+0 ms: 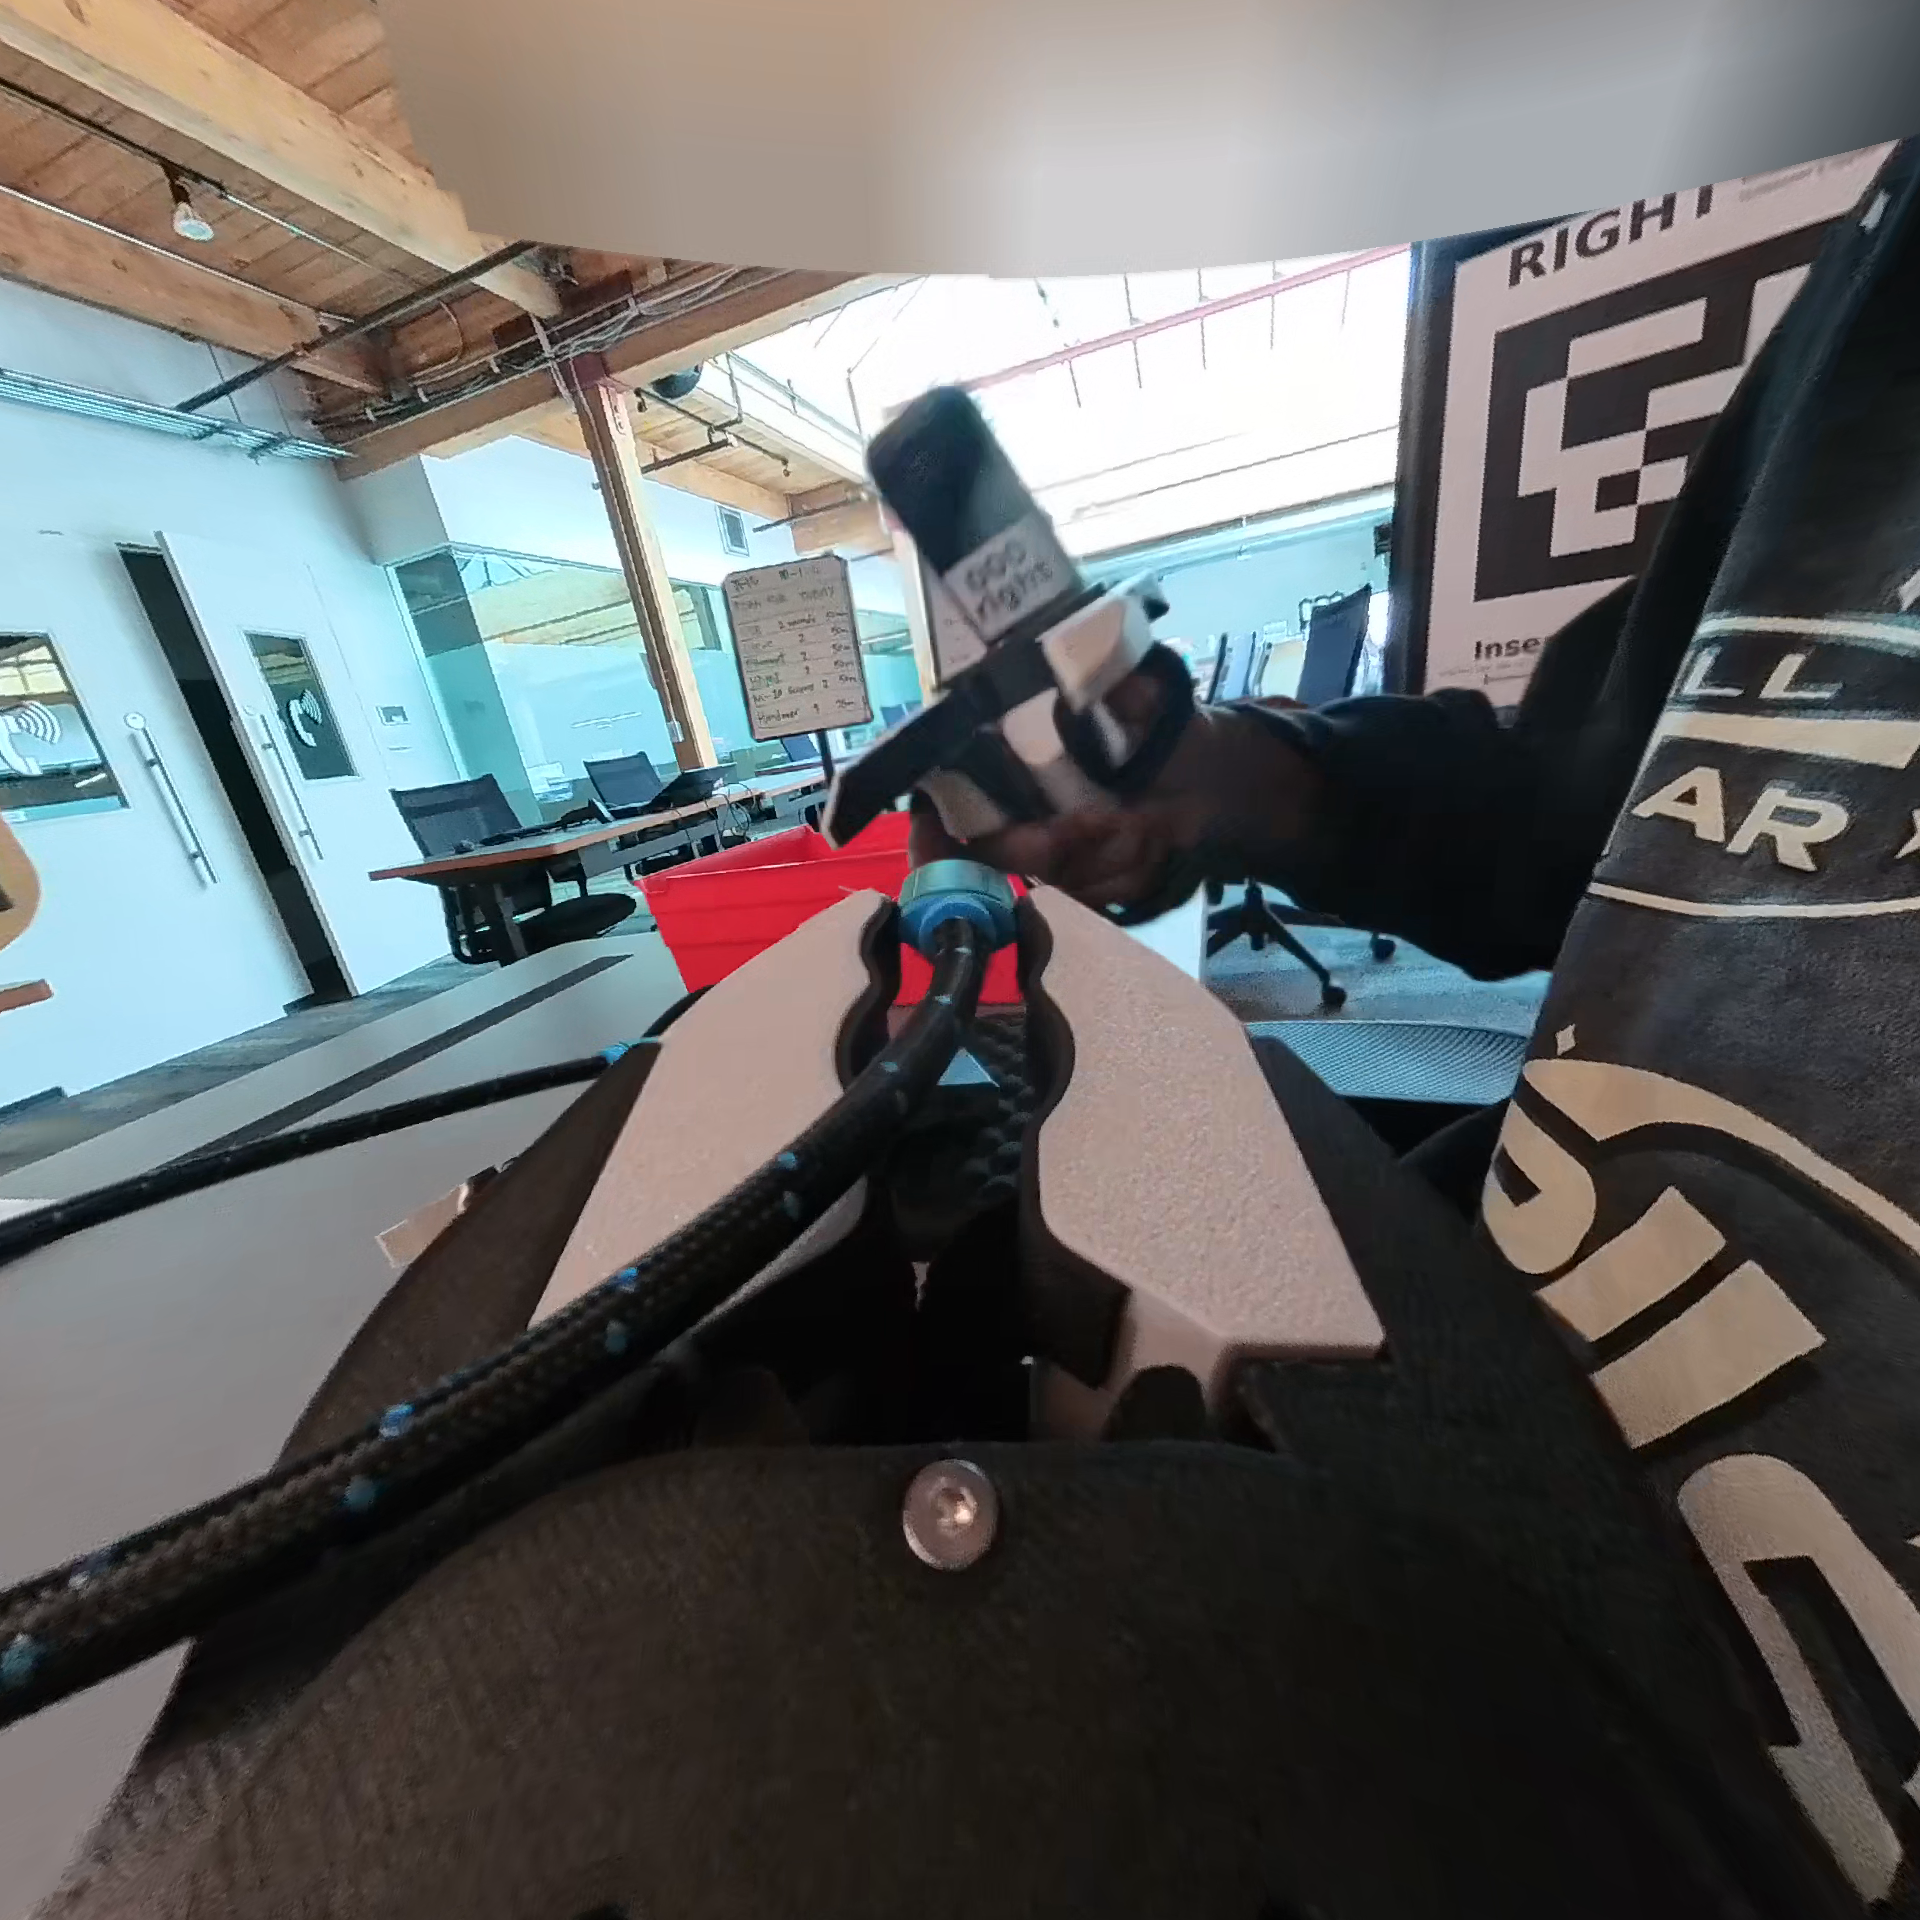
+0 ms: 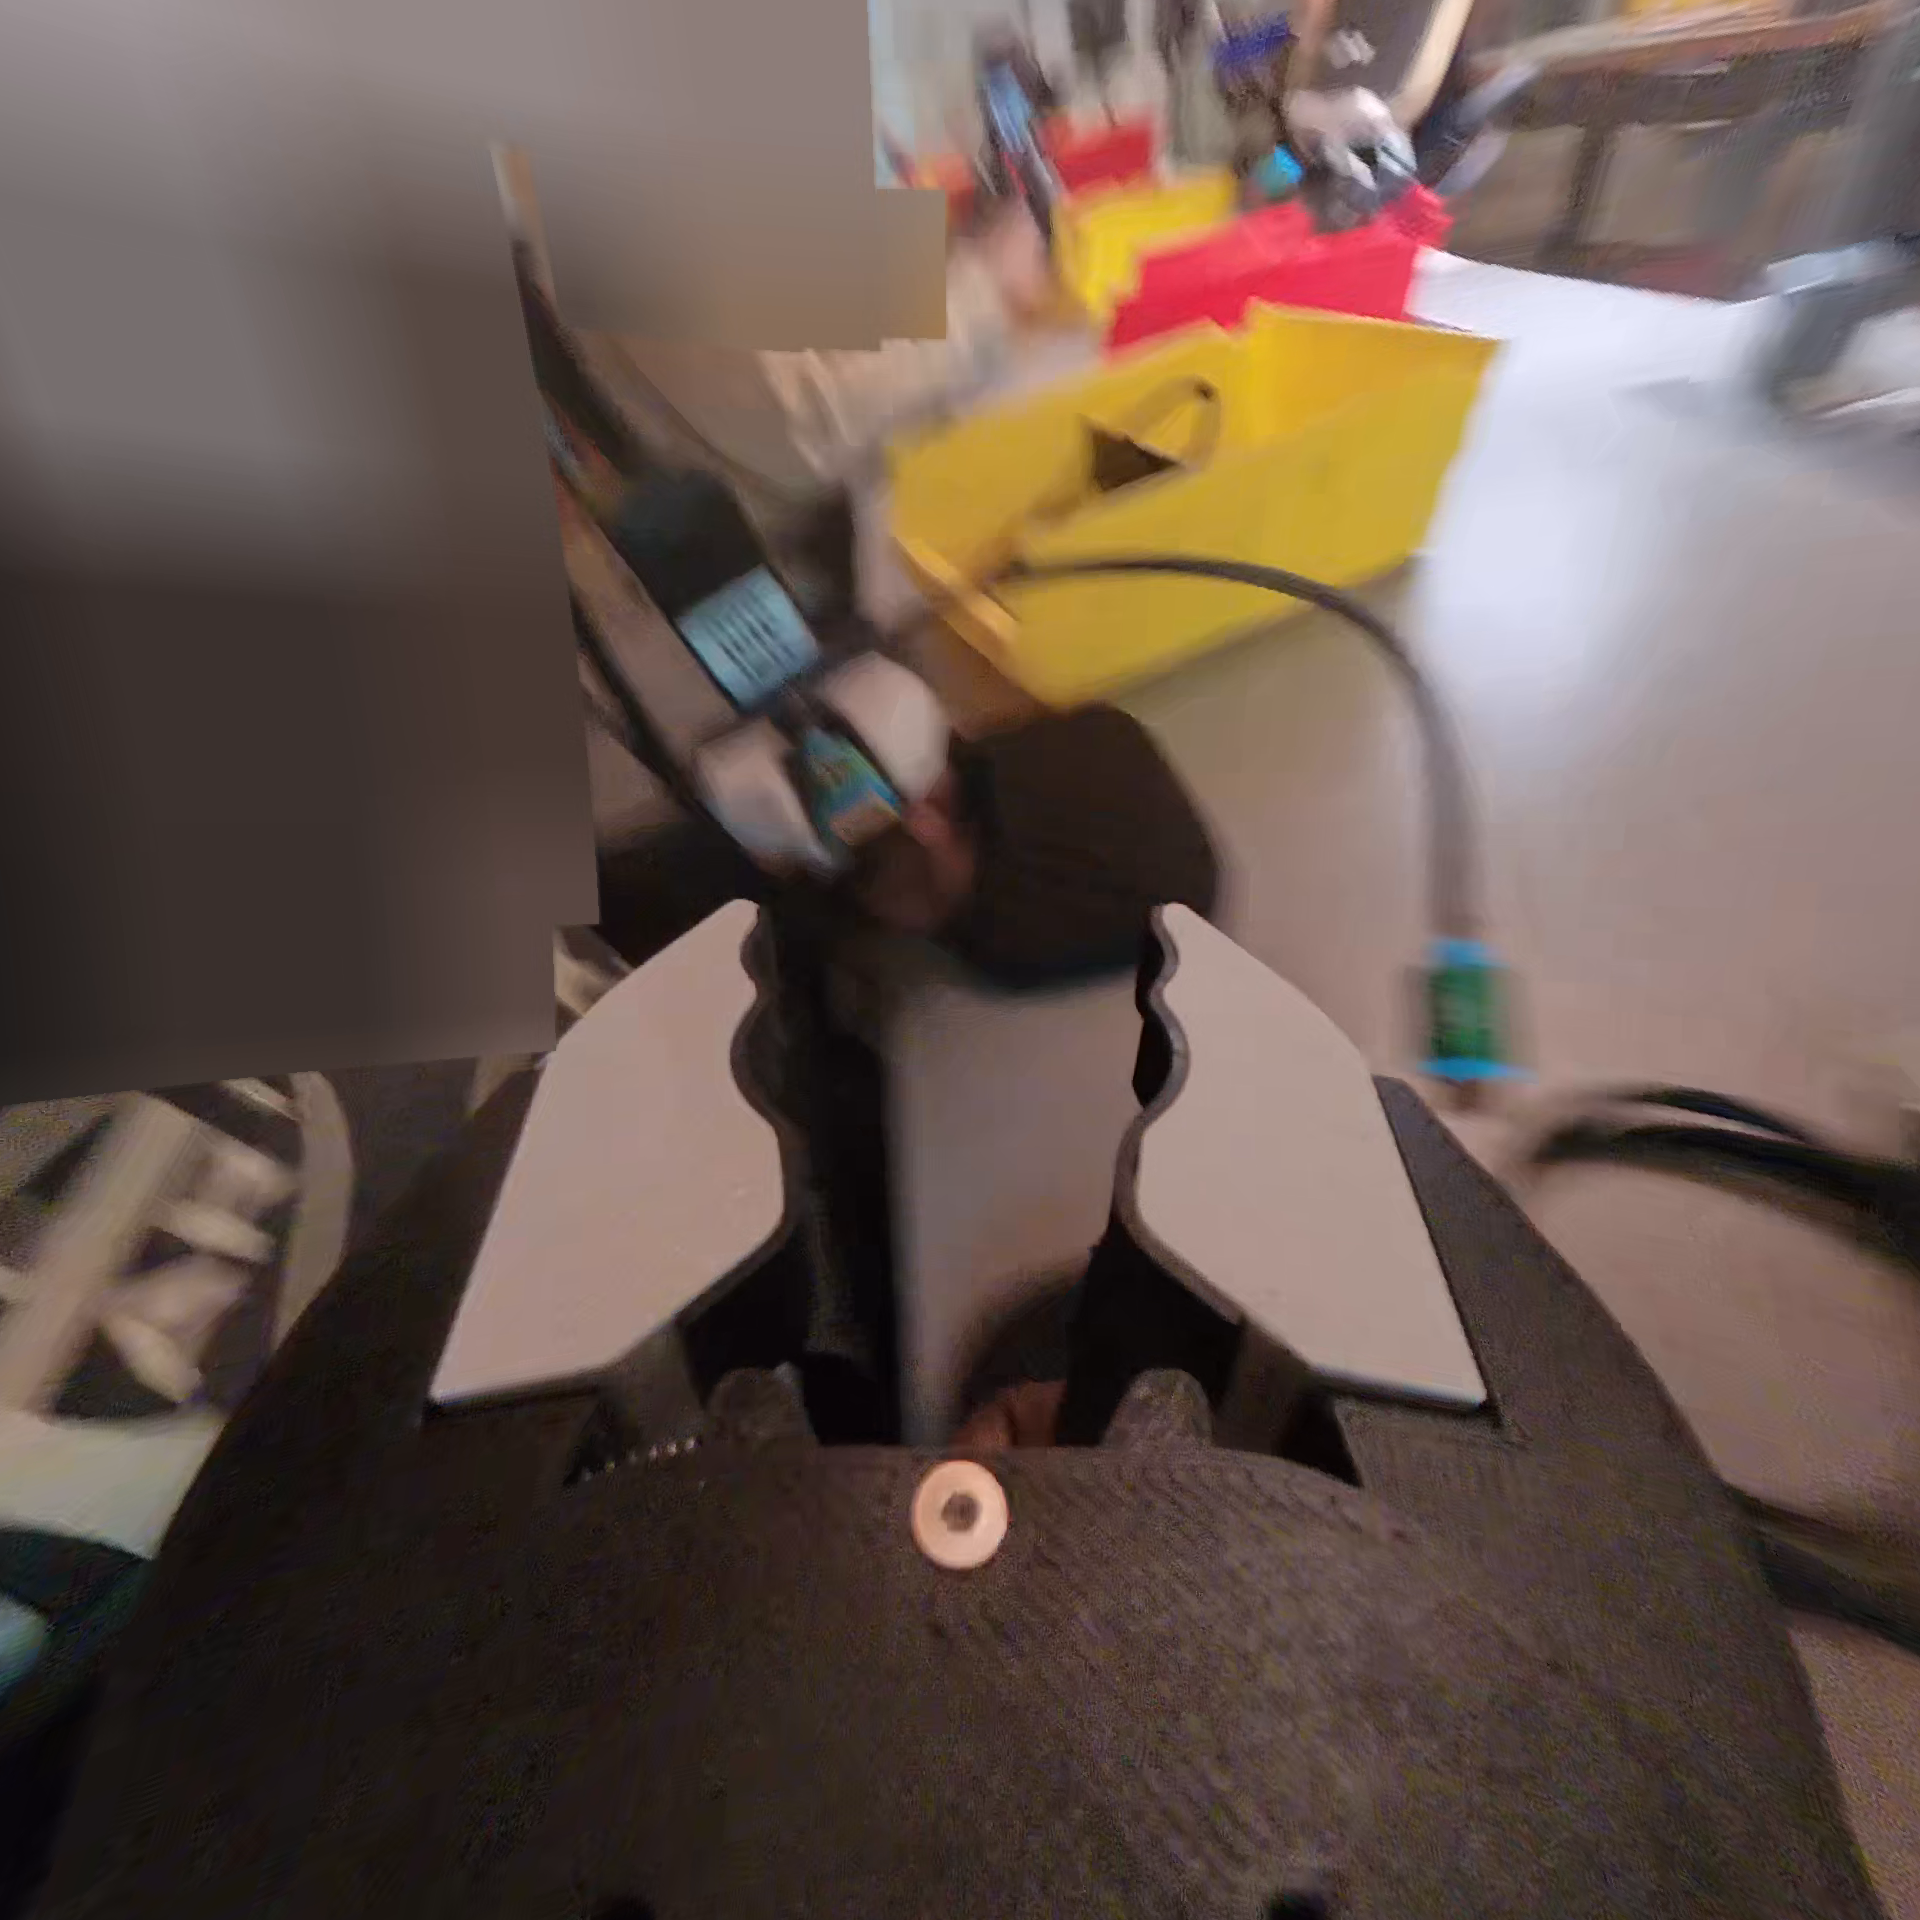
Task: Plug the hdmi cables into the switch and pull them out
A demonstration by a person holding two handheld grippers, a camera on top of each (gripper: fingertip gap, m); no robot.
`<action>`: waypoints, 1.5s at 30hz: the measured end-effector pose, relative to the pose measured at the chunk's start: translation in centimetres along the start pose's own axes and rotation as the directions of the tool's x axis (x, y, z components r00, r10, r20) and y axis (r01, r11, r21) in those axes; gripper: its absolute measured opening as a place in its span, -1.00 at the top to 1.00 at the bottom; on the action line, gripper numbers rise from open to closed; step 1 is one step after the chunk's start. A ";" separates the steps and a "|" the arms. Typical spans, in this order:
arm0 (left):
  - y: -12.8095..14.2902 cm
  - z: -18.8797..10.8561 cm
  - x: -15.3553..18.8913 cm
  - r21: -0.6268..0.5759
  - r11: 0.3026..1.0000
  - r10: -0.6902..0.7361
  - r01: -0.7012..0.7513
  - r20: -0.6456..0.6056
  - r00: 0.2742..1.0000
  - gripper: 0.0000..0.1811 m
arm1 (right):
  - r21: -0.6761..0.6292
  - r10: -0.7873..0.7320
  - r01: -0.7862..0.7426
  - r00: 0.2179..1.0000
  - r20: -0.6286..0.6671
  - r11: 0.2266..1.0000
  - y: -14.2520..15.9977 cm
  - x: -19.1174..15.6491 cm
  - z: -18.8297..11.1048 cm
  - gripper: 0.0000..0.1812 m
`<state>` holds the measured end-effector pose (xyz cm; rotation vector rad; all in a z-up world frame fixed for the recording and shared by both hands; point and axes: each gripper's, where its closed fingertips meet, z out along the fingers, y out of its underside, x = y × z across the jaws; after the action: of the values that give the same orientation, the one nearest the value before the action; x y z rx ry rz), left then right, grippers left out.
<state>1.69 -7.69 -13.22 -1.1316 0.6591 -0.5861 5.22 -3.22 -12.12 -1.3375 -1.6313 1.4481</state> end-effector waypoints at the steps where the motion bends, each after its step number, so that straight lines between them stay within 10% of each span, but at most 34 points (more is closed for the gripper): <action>1: -0.1 -0.1 -0.1 0.005 1.000 -0.006 0.006 0.001 1.000 0.77 | -0.127 -0.161 0.149 0.982 -0.094 0.981 0.7 1.6 -1.4 0.27; 6: 0.0 -0.1 -0.2 0.012 1.000 -0.011 0.011 0.006 1.000 0.77 | -0.750 -0.567 0.394 0.823 0.032 0.531 6.7 8.5 -7.3 0.38; 15: -0.1 -0.4 -0.7 0.032 0.998 -0.048 0.047 0.013 0.999 0.77 | -0.779 -0.577 0.600 0.706 0.410 0.181 12.2 13.5 -5.3 0.38; 18: -0.1 -0.4 -0.7 0.031 0.998 -0.049 0.049 0.010 0.999 0.77 | -0.748 -0.538 0.624 0.720 0.439 0.225 12.1 13.2 -4.0 0.46; 29: 1.1 -0.1 -1.4 -0.083 0.996 -0.030 0.035 0.066 0.997 0.77 | -0.447 -0.353 0.439 0.897 0.266 0.780 9.4 5.9 -1.5 0.73; 35: 1.6 0.3 -0.8 -0.119 0.993 -0.018 0.022 0.032 0.999 0.77 | -0.271 -0.341 0.386 0.919 0.199 0.882 7.5 3.2 -2.2 0.73; 45: 3.0 1.4 0.7 -0.192 0.981 -0.043 0.037 -0.025 0.999 0.78 | -0.359 -0.388 0.441 0.897 0.211 0.823 8.1 2.3 -2.1 0.73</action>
<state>3.45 -6.41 -15.78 -1.3211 0.7306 -0.5832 8.72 -1.01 -19.72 -1.0001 -2.2294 0.9856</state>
